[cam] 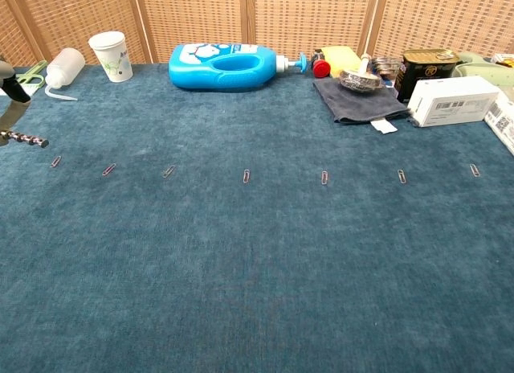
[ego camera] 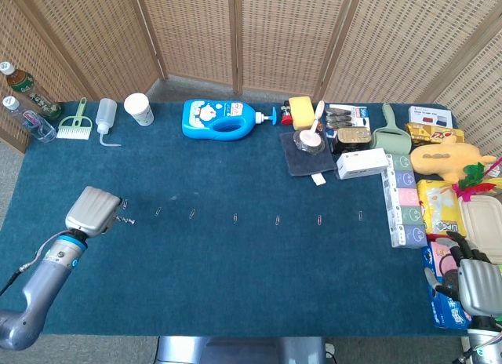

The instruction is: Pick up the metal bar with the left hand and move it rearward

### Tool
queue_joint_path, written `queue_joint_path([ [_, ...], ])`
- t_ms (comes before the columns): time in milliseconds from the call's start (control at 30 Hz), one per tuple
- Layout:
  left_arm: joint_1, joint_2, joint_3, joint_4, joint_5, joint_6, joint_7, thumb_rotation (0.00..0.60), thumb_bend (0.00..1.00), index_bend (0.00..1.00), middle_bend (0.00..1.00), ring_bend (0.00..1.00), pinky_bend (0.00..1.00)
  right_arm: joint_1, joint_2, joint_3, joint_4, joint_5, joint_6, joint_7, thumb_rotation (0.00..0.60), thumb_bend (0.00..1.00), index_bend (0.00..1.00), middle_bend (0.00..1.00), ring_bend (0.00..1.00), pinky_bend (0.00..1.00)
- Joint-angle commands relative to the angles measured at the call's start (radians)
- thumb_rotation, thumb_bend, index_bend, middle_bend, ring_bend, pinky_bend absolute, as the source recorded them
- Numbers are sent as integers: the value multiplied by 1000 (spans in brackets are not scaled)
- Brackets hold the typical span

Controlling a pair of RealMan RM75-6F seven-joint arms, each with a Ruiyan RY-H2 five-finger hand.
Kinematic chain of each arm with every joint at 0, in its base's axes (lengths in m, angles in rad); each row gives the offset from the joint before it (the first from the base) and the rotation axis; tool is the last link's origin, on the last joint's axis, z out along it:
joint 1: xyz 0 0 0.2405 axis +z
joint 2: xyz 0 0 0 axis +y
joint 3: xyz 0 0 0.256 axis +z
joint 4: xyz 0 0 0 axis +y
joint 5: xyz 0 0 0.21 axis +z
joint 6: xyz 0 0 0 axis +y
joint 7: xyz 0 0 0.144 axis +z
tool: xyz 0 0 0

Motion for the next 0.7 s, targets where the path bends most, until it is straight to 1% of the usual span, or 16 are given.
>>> queue_joint_path([
  [33, -36, -6, -8, 40, -50, -49, 24, 600, 575, 629, 1000, 1000, 1000, -4, -1, -1, 1, 2, 2, 2, 520, 319, 287, 230, 232, 363],
  [167, -74, -32, -6, 109, -122, -99, 53, 600, 575, 629, 1000, 1000, 1000, -5, 0, -3, 1, 2, 1, 1, 518, 319, 287, 230, 231, 363],
  [367, -104, -61, 8, 177, -185, -129, 82, 600, 575, 629, 1000, 1000, 1000, -1, -4, -2, -1, 8, -11, -6, 521, 319, 286, 230, 232, 363],
  [533, -136, -98, 17, 265, -270, -169, 107, 600, 575, 629, 1000, 1000, 1000, 4, -14, -1, 4, 9, -19, -8, 521, 319, 285, 230, 231, 363],
  [700, -168, -126, 29, 330, -342, -195, 134, 600, 575, 629, 1000, 1000, 1000, 4, -15, 0, 4, 16, -22, -13, 521, 320, 286, 231, 232, 363],
])
